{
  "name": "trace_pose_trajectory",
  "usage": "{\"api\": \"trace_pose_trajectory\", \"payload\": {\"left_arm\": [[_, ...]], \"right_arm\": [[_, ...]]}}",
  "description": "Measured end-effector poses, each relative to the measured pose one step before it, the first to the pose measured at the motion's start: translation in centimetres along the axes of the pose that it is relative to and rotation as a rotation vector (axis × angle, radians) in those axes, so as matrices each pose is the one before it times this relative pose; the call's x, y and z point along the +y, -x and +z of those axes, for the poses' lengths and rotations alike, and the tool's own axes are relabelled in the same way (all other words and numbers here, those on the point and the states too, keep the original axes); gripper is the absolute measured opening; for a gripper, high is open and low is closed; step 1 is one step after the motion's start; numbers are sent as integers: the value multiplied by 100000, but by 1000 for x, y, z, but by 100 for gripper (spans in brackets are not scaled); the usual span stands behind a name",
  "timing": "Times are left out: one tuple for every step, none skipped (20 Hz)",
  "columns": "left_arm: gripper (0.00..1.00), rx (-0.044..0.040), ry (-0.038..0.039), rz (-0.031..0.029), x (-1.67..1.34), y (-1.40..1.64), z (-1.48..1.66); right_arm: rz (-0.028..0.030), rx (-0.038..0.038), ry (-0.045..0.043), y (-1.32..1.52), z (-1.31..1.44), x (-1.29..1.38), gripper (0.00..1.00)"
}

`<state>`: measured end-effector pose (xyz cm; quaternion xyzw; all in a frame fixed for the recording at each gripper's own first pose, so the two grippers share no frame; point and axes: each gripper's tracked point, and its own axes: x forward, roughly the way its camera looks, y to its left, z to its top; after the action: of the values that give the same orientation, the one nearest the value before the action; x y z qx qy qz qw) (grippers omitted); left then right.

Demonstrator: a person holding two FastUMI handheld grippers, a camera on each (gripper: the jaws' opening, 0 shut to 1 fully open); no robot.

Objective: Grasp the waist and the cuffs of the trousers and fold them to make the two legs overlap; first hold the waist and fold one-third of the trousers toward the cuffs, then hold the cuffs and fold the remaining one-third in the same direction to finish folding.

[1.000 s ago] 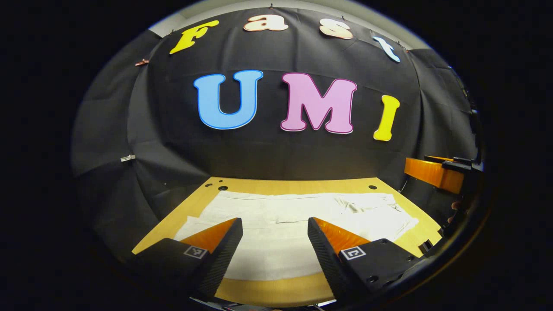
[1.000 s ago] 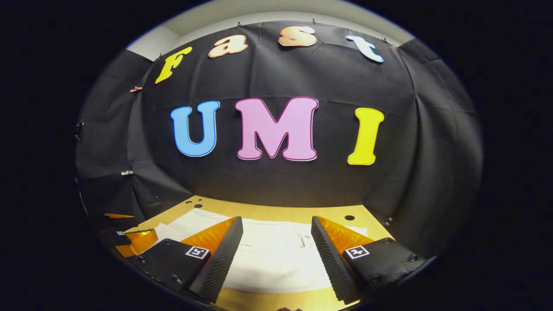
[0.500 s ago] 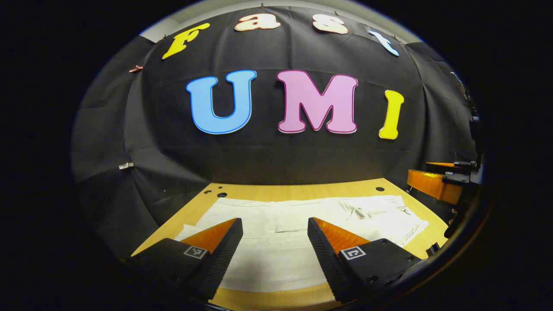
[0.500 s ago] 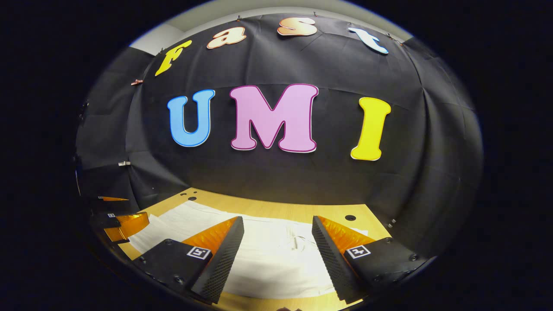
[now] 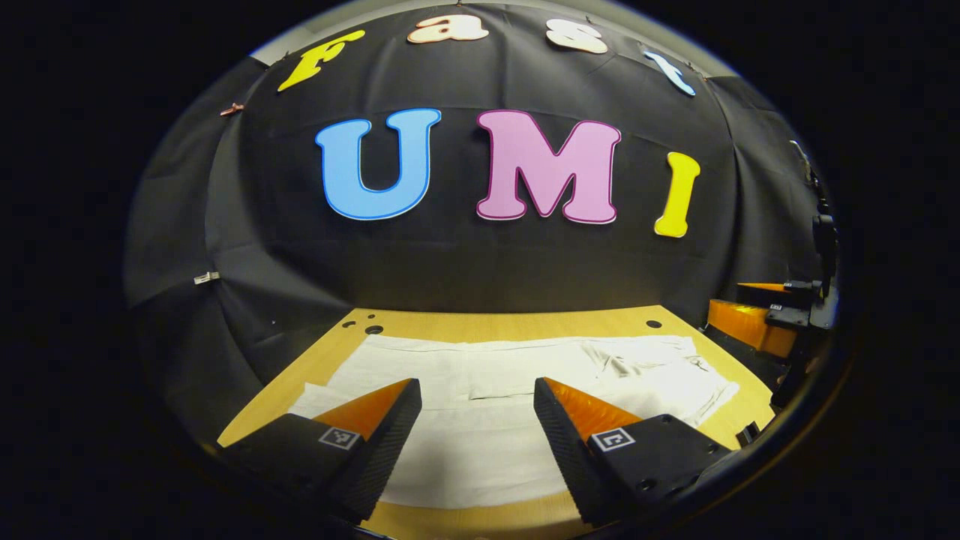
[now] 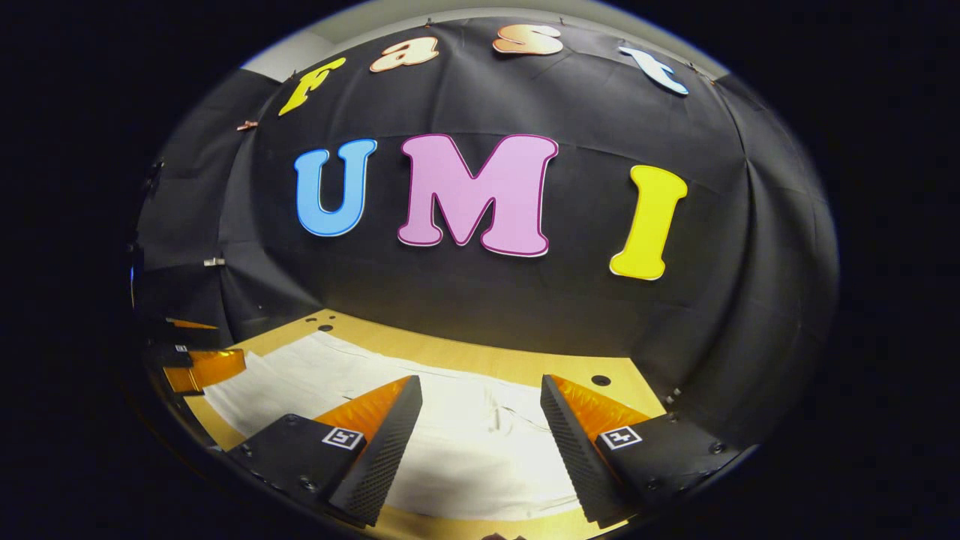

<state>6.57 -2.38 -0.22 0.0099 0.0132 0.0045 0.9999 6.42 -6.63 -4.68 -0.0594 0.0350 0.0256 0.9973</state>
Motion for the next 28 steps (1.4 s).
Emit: {"api": "trace_pose_trajectory", "payload": {"left_arm": [[96, 158, -169, 210, 143, -25, -125], [96, 238, -97, 70, 105, -29, 73], [96, 692, 6, 148, 132, -133, -184], [95, 1160, 880, 236, 66, -116, -115], [96, 513, 1238, -157, 63, -70, -66], [96, 243, 883, 546, 109, 59, 46], [96, 460, 591, 1038, 251, -104, -144], [96, 366, 487, 1142, 209, -43, -114], [96, 559, 602, 751, 174, -85, -368], [96, 566, 632, 691, 186, 46, -190], [96, 294, 446, 725, 197, 23, -270], [96, 46, 43, 382, 98, 75, -213], [96, -240, -324, 462, 200, 233, -208], [96, 79, -678, 534, 127, 57, -183], [96, 262, -725, 619, 161, 22, -265], [96, 403, -364, 563, 135, 39, -225], [96, 373, 39, 509, 217, 107, -377], [96, 648, 347, 520, 48, -77, -280], [96, 583, 535, 576, 88, -42, -345], [96, 551, 626, 466, 44, -81, -216], [96, 854, 871, 586, 103, -40, -336], [96, 528, 1134, 604, 157, -44, -150], [96, 283, 1088, 572, 176, 4, -245], [96, 606, 730, 812, 209, 0, -144], [96, 774, 311, 732, 304, 2, -307], [96, 702, -106, 821, 383, 119, -291], [96, 813, -234, 1112, 379, -48, -368], [96, 1077, 20, 859, 333, 104, -297]], "right_arm": [[1884, 1295, 1330, -6, -403, -134, 97], [2215, 801, 2615, 120, -209, 3, 98], [1025, 449, 3821, 41, -183, -351, 98], [1125, 256, 4076, 35, -228, -336, 98], [1427, 298, 3799, 11, -332, -24, 98], [1116, 416, 2988, 164, -361, -201, 98], [1005, 613, 2046, -116, -541, -302, 98], [556, 1289, 1514, -41, -602, -514, 98], [-353, 1979, 2189, -144, -897, -656, 98], [-1773, 2466, 4247, -273, -1023, -981, 98], [-712, 1970, 4676, -123, -981, -909, 98], [1053, 1255, 3860, -103, -728, -525, 98], [859, 1863, 3913, -199, -721, -289, 98], [1767, 2123, 3750, 156, -963, -292, 97], [2040, 1710, 3632, 62, -1179, -140, 98], [2085, 1590, 3579, 146, -1189, -136, 98], [1859, 2247, 3878, 79, -1337, -26, 98], [1110, 2987, 5240, 74, -1582, -211, 98], [1045, 3157, 5671, -243, -1508, -112, 98], [1416, 2364, 5649, 179, -1520, 253, 98], [1592, 2527, 4464, 161, -1762, 516, 98], [2090, 2803, 2967, -8, -1664, 579, 98], [2093, 2674, 2405, -313, -1546, 596, 98], [1816, 2373, 2374, -224, -1527, 418, 98], [1089, 2632, 2584, -249, -1398, 274, 98], [409, 2877, 2591, -486, -1472, 71, 98], [-99, 3331, 2463, -542, -1511, -72, 98], [560, 2446, 2122, -644, -1125, -12, 98]]}}
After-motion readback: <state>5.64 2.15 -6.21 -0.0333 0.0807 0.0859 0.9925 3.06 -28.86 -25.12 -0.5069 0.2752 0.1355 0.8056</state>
